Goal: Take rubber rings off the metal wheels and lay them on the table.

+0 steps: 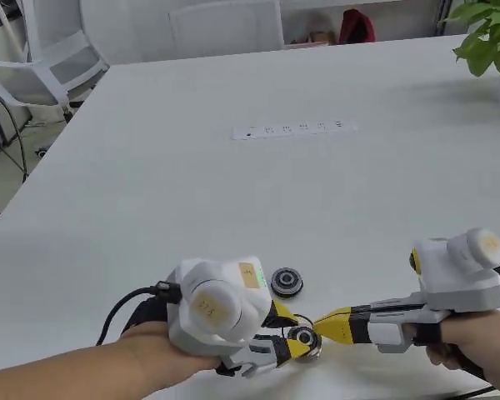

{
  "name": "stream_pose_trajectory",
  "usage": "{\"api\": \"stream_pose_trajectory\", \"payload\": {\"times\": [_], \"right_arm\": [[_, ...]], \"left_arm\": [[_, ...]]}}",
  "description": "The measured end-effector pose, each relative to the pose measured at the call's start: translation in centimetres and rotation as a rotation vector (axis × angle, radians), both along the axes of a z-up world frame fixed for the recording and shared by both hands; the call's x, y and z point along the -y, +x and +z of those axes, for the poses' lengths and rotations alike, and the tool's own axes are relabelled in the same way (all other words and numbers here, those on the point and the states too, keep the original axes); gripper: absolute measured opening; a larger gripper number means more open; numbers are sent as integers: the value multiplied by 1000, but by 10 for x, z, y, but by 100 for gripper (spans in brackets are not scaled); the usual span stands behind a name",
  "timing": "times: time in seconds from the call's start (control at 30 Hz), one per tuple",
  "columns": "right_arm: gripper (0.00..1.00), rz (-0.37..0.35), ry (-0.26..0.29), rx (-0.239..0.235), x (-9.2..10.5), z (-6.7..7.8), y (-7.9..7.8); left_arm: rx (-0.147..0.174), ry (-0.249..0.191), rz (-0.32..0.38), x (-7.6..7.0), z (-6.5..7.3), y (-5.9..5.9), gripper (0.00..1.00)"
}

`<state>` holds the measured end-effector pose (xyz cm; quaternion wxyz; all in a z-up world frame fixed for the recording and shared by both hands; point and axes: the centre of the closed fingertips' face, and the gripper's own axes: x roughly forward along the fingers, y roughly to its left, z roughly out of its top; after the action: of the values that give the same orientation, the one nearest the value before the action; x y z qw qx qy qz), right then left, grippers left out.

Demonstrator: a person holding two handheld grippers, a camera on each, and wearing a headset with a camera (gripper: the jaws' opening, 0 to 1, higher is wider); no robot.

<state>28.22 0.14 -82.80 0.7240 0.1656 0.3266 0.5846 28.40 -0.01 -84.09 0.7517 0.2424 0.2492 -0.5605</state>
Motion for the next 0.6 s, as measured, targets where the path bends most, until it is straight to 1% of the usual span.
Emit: {"api": "stream_pose_trajectory", "payload": {"times": [0.1, 0.13, 0.2, 0.3, 0.47, 0.6], "right_arm": [[0, 0, 6, 1, 0, 2, 0], [0, -3, 7, 4, 0, 3, 1], [0, -9, 16, 4, 1, 5, 2], [0, -7, 21, 3, 1, 7, 2], [0, 1, 28, 6, 0, 11, 1], [0, 4, 31, 10, 0, 12, 3]], "left_arm": [[-2, -13, 4, -2, 6, -1, 22], [-7, -17, 6, -2, 7, -1, 24], [-14, -22, 5, -4, 9, -3, 25], [-11, -25, 9, -9, 12, -4, 27], [-8, -49, 26, -15, 22, -3, 31], [-6, -63, 38, -20, 28, -2, 33]]}}
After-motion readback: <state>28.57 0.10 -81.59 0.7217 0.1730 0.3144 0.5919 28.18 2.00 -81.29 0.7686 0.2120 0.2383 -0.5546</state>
